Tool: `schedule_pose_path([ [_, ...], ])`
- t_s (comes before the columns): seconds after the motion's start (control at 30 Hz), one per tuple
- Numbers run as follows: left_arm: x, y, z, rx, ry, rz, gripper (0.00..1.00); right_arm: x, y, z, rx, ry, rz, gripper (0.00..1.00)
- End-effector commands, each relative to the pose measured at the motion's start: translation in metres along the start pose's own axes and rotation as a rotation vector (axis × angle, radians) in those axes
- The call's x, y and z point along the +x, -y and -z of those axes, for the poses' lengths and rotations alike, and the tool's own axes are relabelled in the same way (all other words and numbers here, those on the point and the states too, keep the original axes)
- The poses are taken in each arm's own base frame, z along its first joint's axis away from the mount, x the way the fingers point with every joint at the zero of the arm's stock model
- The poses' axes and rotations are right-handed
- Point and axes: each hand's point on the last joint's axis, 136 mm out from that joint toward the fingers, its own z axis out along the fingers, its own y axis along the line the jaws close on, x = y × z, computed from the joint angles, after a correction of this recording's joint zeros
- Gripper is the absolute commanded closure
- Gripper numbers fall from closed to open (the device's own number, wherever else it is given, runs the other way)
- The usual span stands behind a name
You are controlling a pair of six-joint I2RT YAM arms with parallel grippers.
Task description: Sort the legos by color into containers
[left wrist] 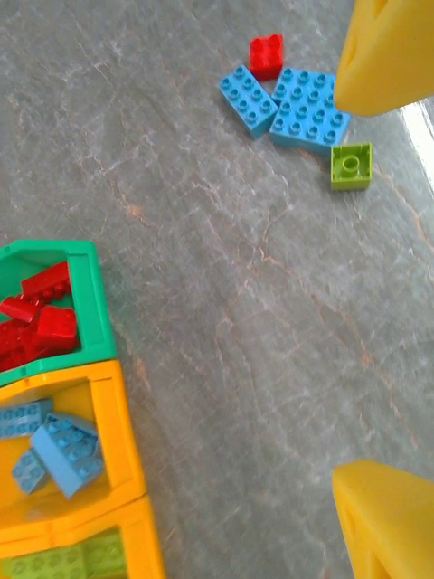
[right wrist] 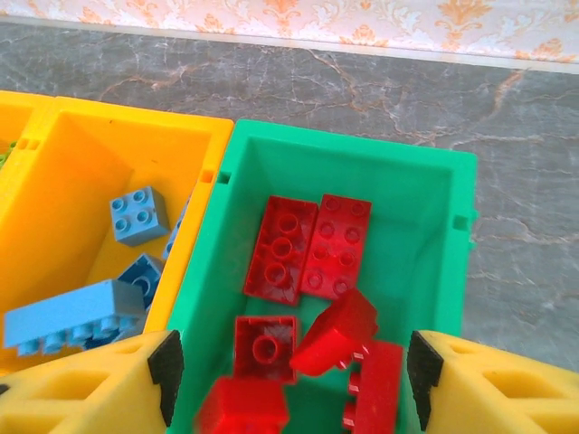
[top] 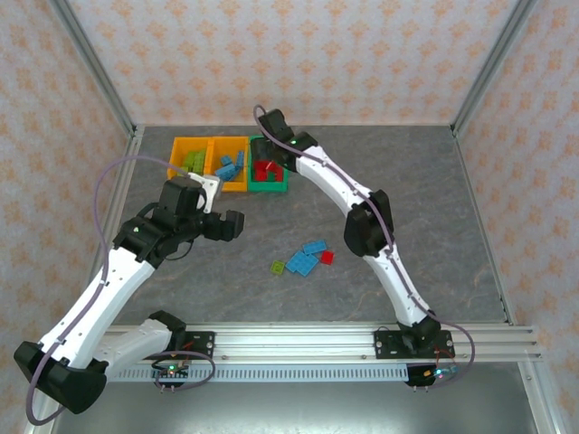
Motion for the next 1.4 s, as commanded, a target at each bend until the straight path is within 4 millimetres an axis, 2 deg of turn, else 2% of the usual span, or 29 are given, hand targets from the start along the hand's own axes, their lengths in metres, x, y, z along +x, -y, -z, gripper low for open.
schedule_pose_path([
  [0.0,0.006,0.016,-0.01,0.074,-0.008,0.116,0.02,-0.018,-0.001,0.078,-0.051,-0.005,0.007,0.32],
  [0.17,0.023,0.046,-0.03,0.129,-0.082,0.076,0.04,0.019,0.01,0.155,-0.129,-0.054,-0.04,0.31],
  [0.33,0.062,0.08,-0.059,0.094,-0.212,-0.062,0.07,0.075,0.039,0.224,-0.163,-0.038,-0.115,0.26],
  [0.5,0.108,0.107,-0.094,0.042,-0.347,-0.175,0.1,0.119,0.068,0.267,-0.144,-0.03,-0.192,0.21],
  [0.6,0.131,0.111,-0.113,0.015,-0.413,-0.198,0.14,0.136,0.087,0.283,-0.087,-0.027,-0.214,0.2],
  [0.7,0.148,0.11,-0.129,-0.005,-0.468,-0.225,0.2,0.145,0.1,0.289,-0.037,-0.022,-0.223,0.19],
  [0.8,0.155,0.108,-0.141,-0.032,-0.496,-0.249,0.28,0.145,0.103,0.291,-0.027,-0.016,-0.228,0.18],
  [1.13,0.155,0.092,-0.166,-0.158,-0.491,-0.33,0.43,0.145,0.098,0.284,-0.037,-0.041,-0.226,0.18],
  [1.27,0.155,0.096,-0.173,-0.151,-0.488,-0.325,0.58,0.146,0.098,0.284,-0.037,-0.045,-0.232,0.18],
  [1.37,0.154,0.098,-0.173,-0.144,-0.486,-0.323,0.74,0.15,0.097,0.283,-0.041,-0.061,-0.232,0.18],
])
